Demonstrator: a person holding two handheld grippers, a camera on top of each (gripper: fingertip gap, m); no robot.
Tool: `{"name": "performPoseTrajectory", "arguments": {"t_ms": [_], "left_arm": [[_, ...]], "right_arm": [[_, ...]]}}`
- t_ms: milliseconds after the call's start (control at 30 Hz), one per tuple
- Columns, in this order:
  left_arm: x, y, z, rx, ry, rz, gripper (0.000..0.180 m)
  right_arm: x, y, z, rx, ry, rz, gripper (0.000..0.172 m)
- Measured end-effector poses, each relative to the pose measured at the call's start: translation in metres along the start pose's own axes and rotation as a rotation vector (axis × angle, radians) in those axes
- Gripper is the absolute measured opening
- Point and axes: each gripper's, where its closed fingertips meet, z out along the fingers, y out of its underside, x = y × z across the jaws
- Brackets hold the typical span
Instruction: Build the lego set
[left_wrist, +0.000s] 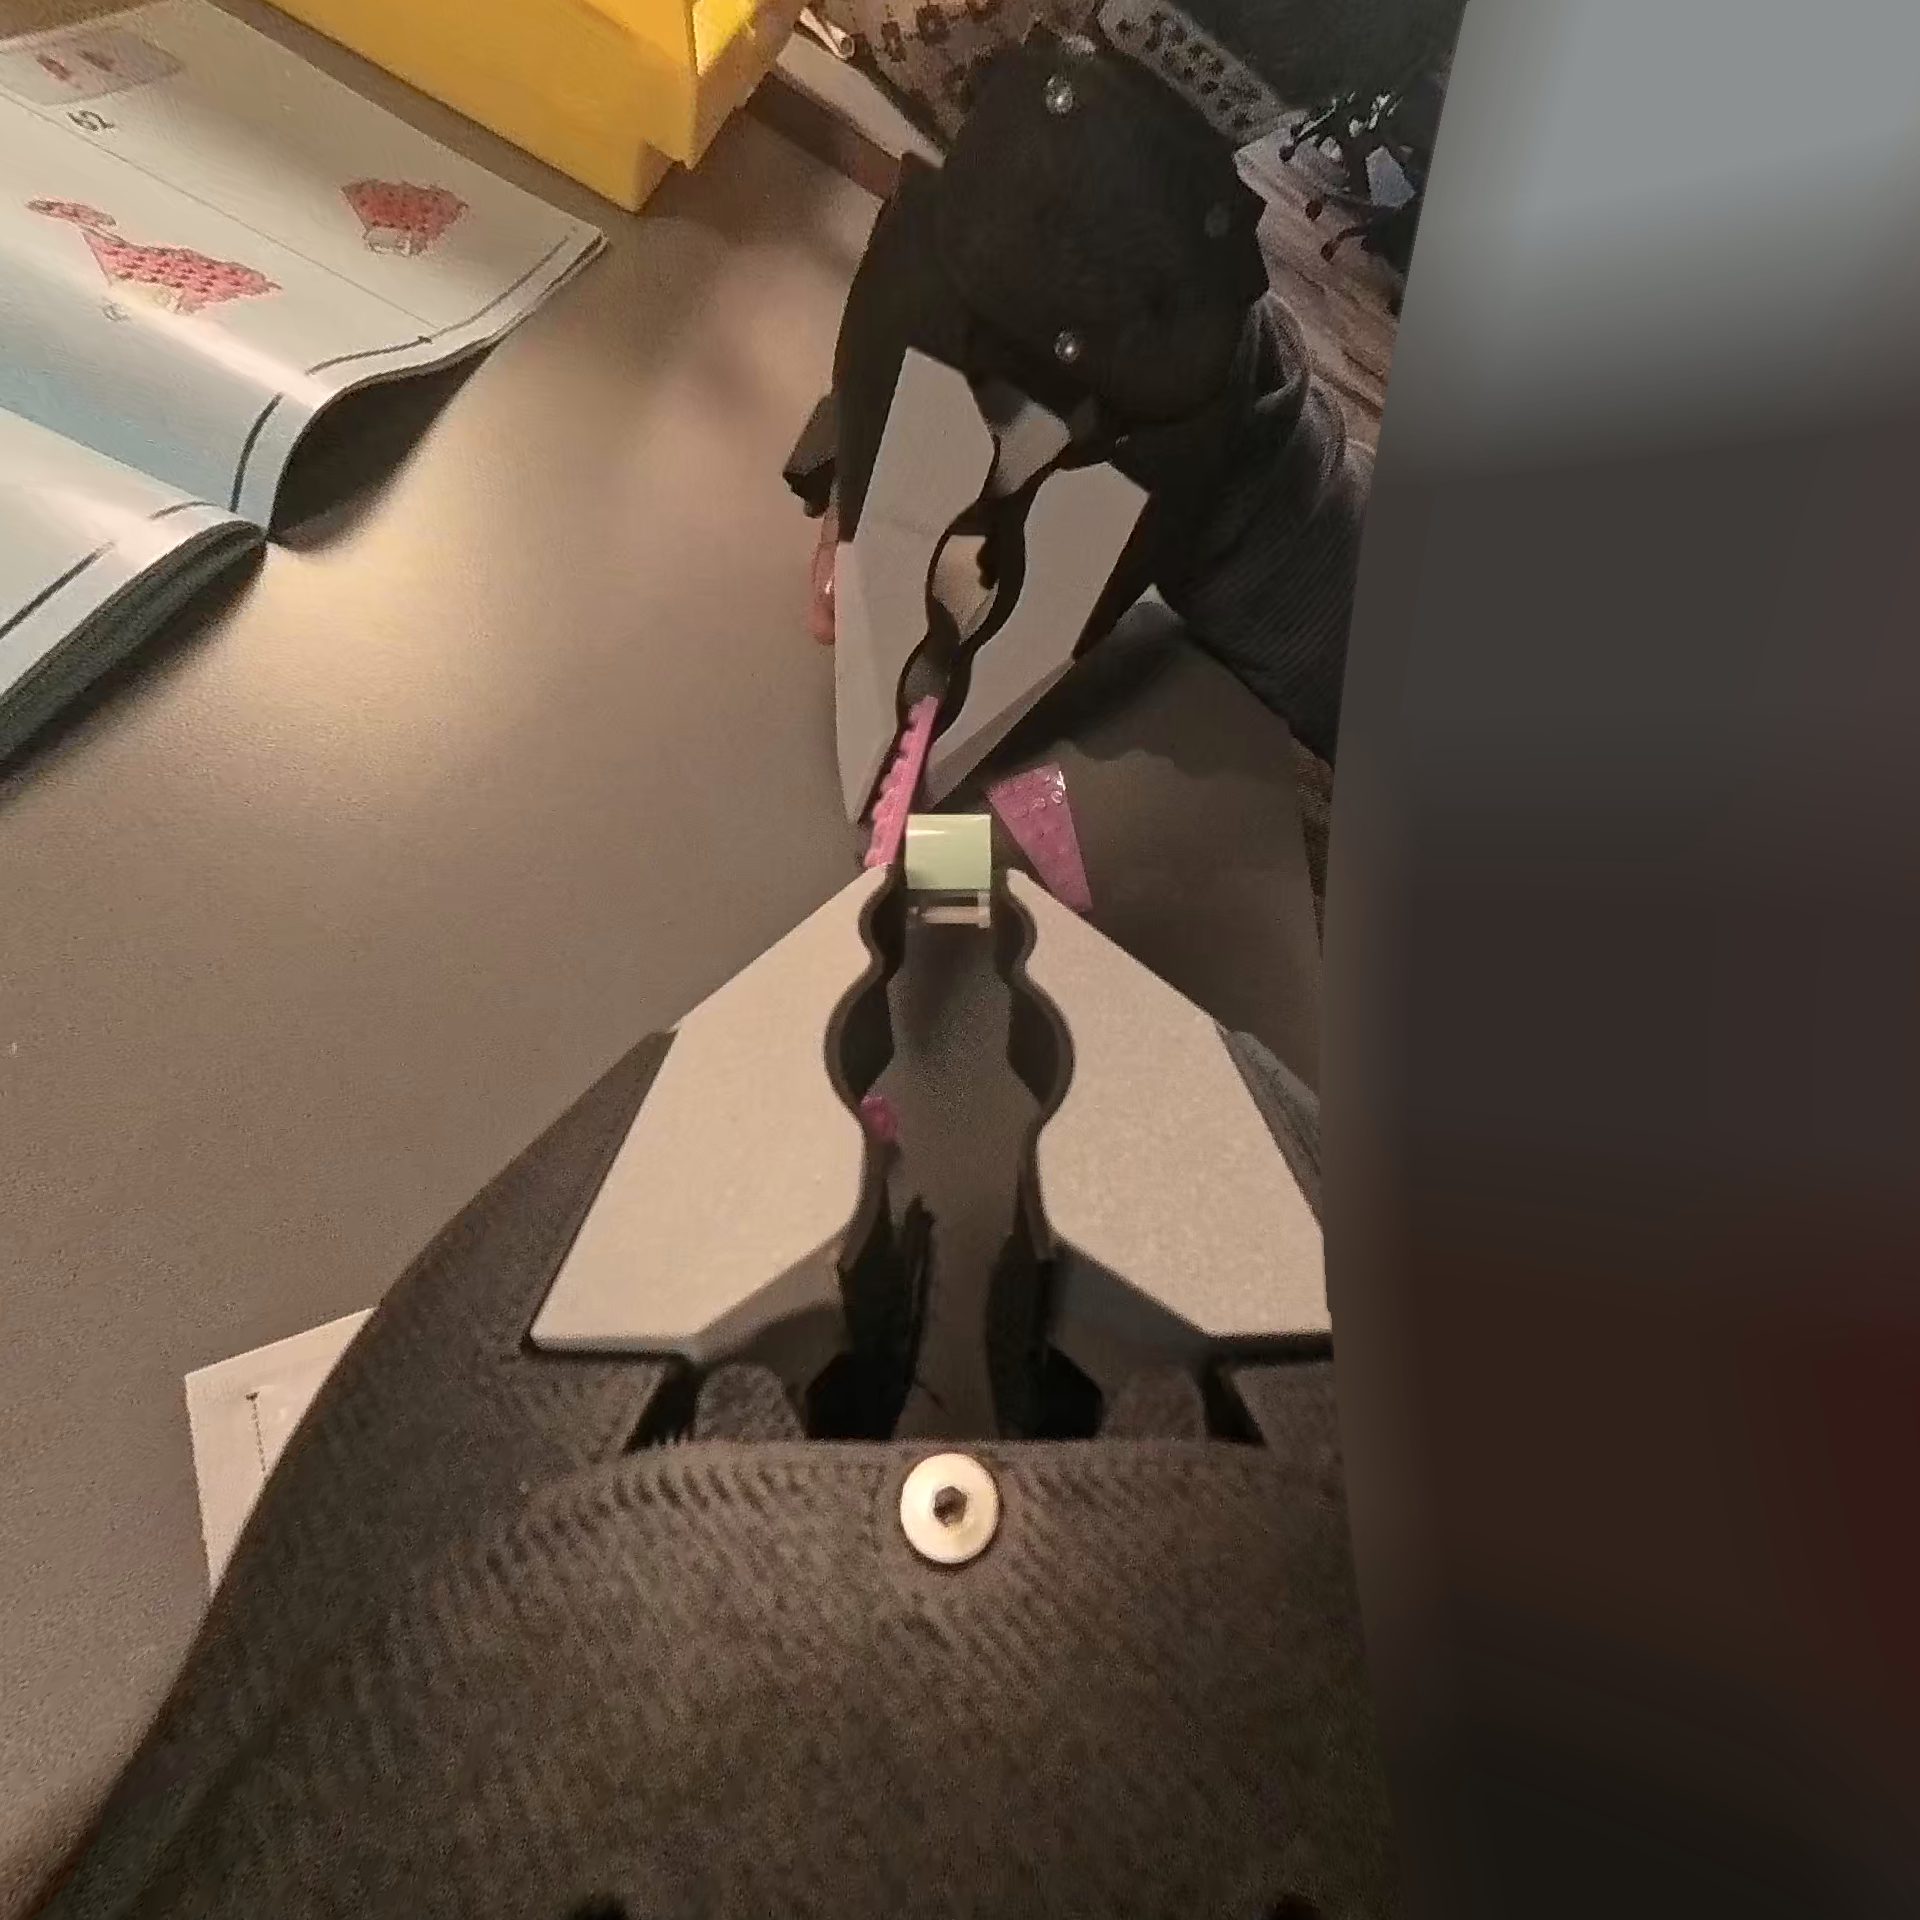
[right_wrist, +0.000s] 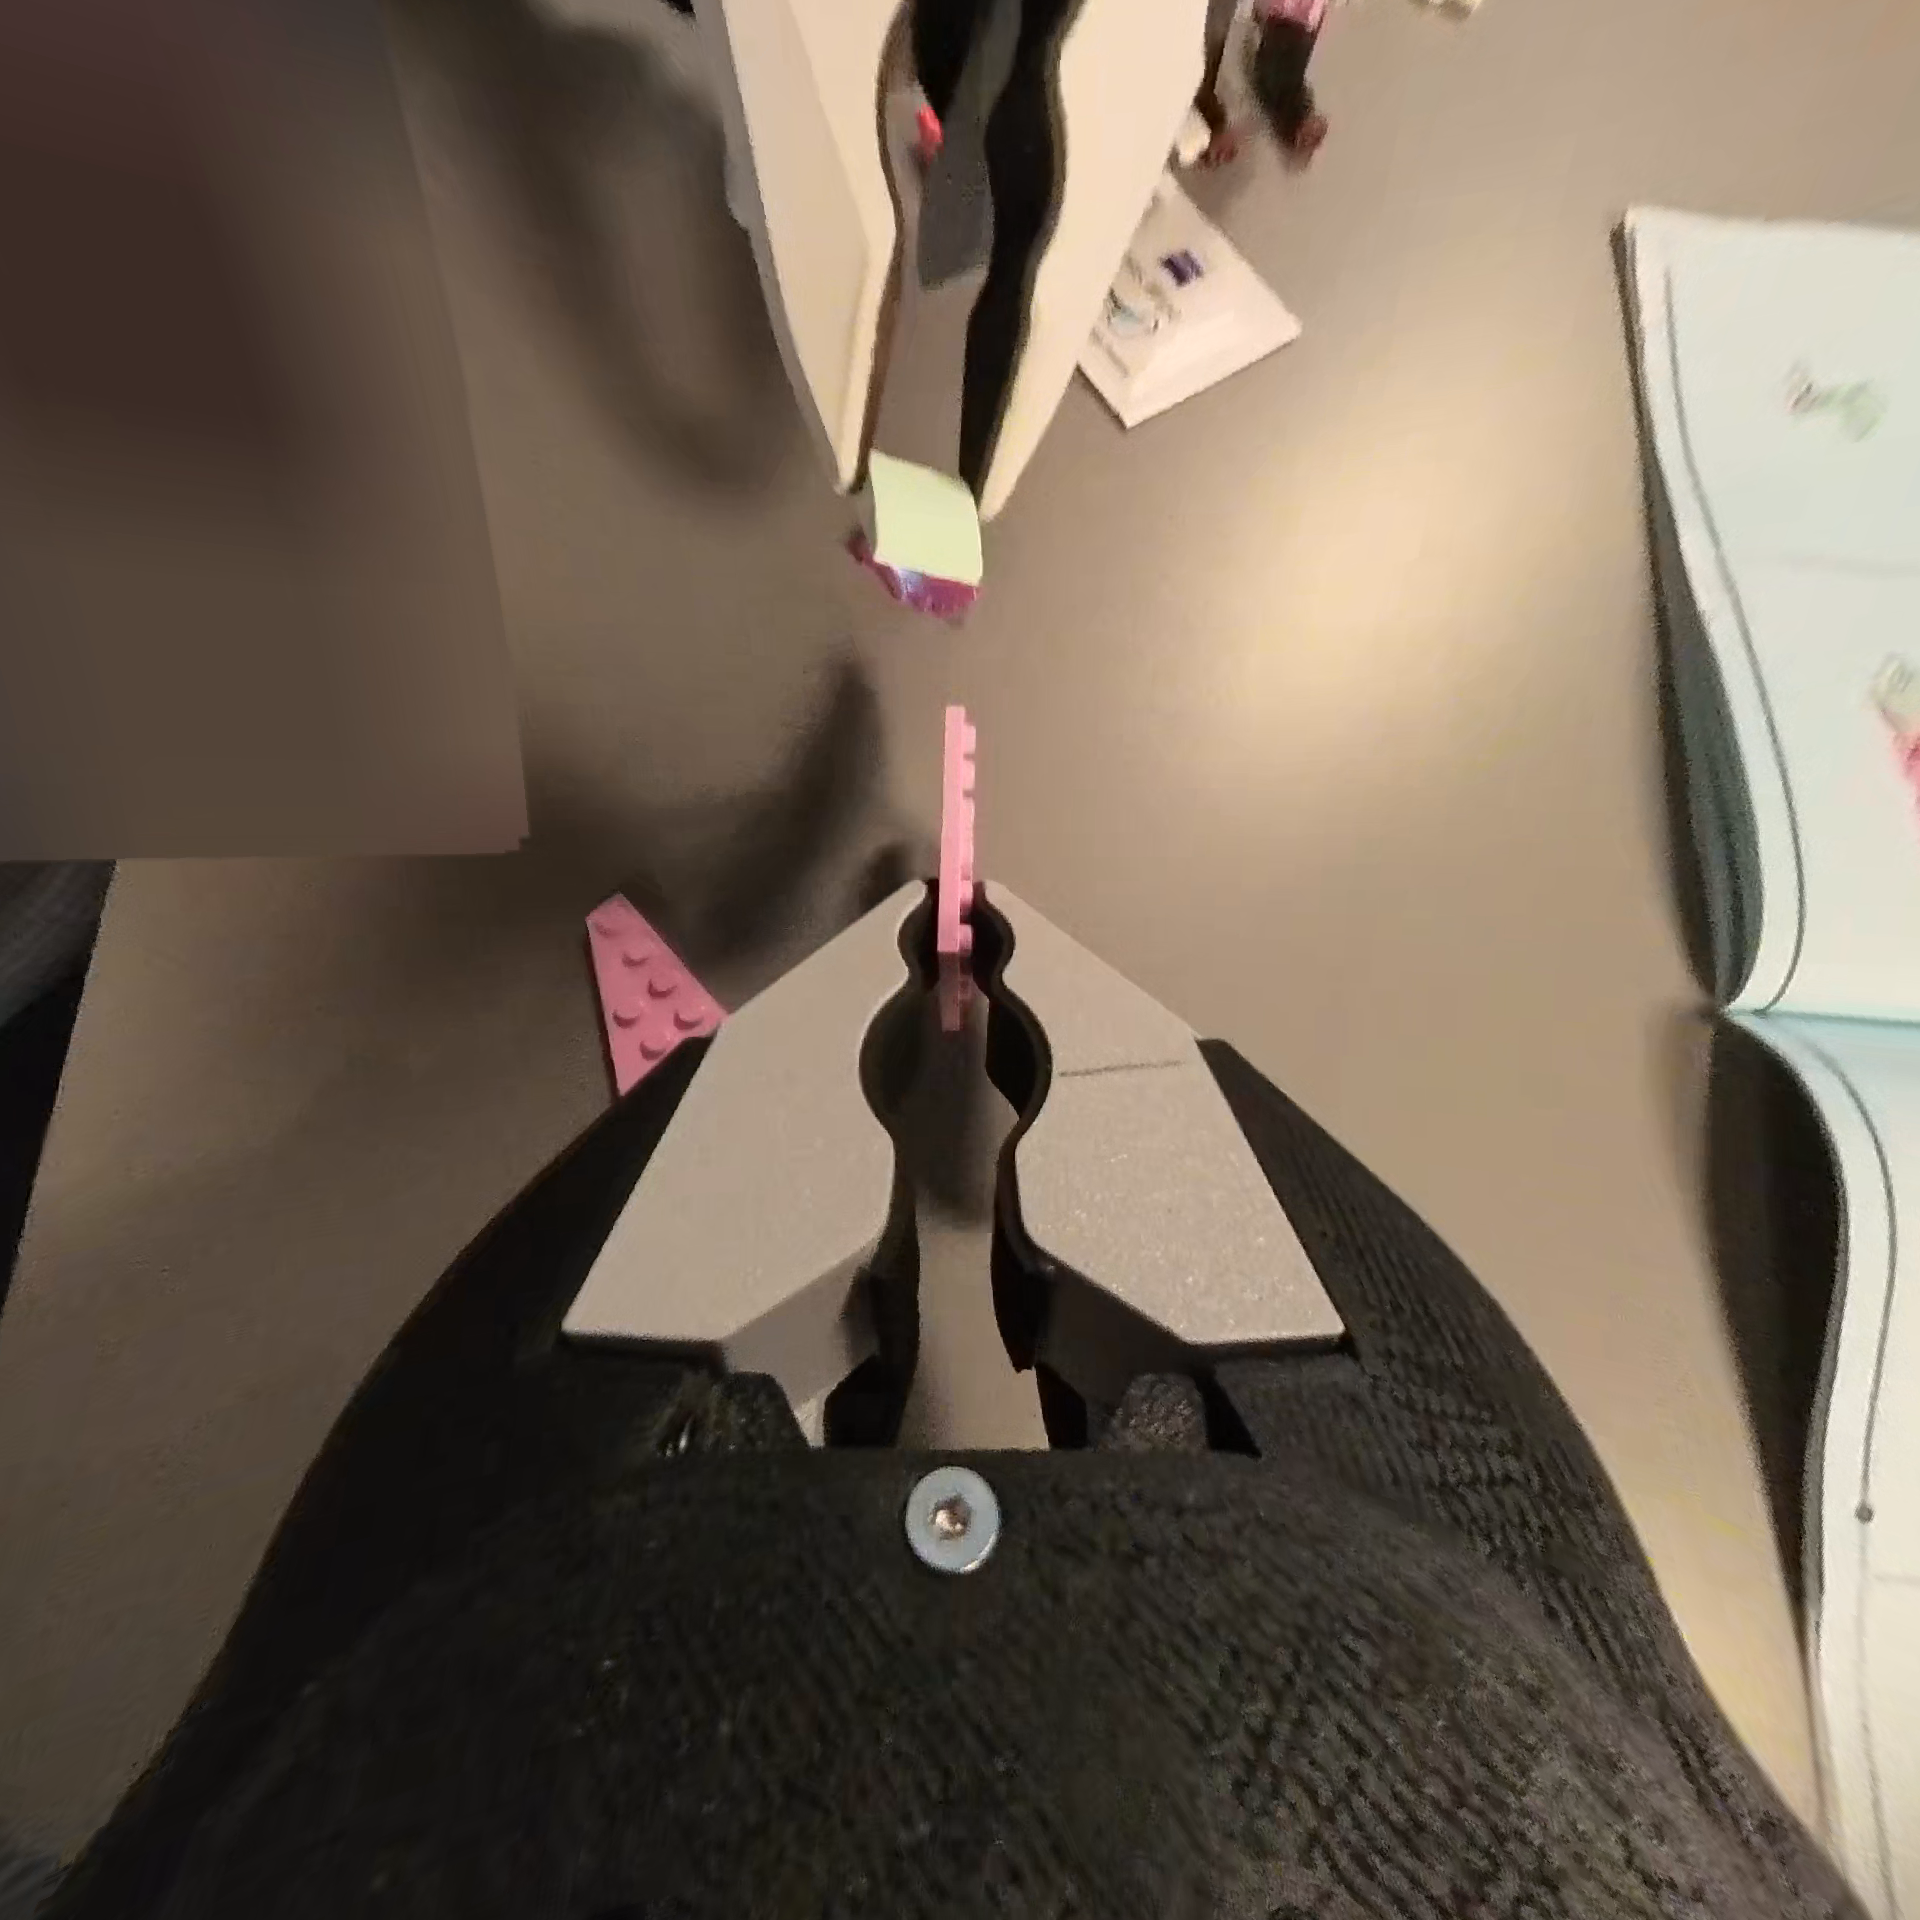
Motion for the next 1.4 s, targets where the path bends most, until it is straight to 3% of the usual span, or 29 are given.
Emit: {"name": "performPoseTrajectory", "arguments": {"t_ms": [33, 633, 767, 900, 1000, 1133, 1200, 1400], "left_arm": [[0.000, 0.000, 0.000, 0.000, -0.002, -0.001, 0.015], [-0.006, 0.002, 0.002, -0.003, -0.017, -0.025, 0.015], [-0.007, -0.001, 0.001, 0.019, -0.012, -0.052, 0.015], [-0.006, -0.002, 0.002, 0.024, -0.004, -0.072, 0.015], [-0.006, -0.003, 0.002, 0.032, -0.001, -0.090, 0.015], [-0.001, -0.007, 0.002, 0.061, 0.046, -0.123, 0.015], [-0.001, -0.009, 0.001, 0.076, 0.056, -0.135, 0.015], [-0.001, -0.016, 0.000, 0.121, 0.055, -0.118, 0.017]], "right_arm": [[0.000, 0.003, 0.001, -0.023, -0.002, 0.010, 0.003], [0.007, 0.000, 0.004, -0.019, 0.053, 0.013, 0.009], [0.009, -0.002, 0.004, -0.014, 0.068, -0.008, 0.022], [0.013, -0.026, -0.001, 0.094, 0.178, -0.185, 0.035], [0.008, -0.054, -0.011, 0.231, 0.278, -0.372, 0.028], [0.003, -0.067, -0.017, 0.288, 0.323, -0.463, 0.019], [0.001, -0.066, -0.015, 0.287, 0.312, -0.476, 0.006], [0.004, -0.065, -0.019, 0.303, 0.254, -0.336, 0.002]]}}
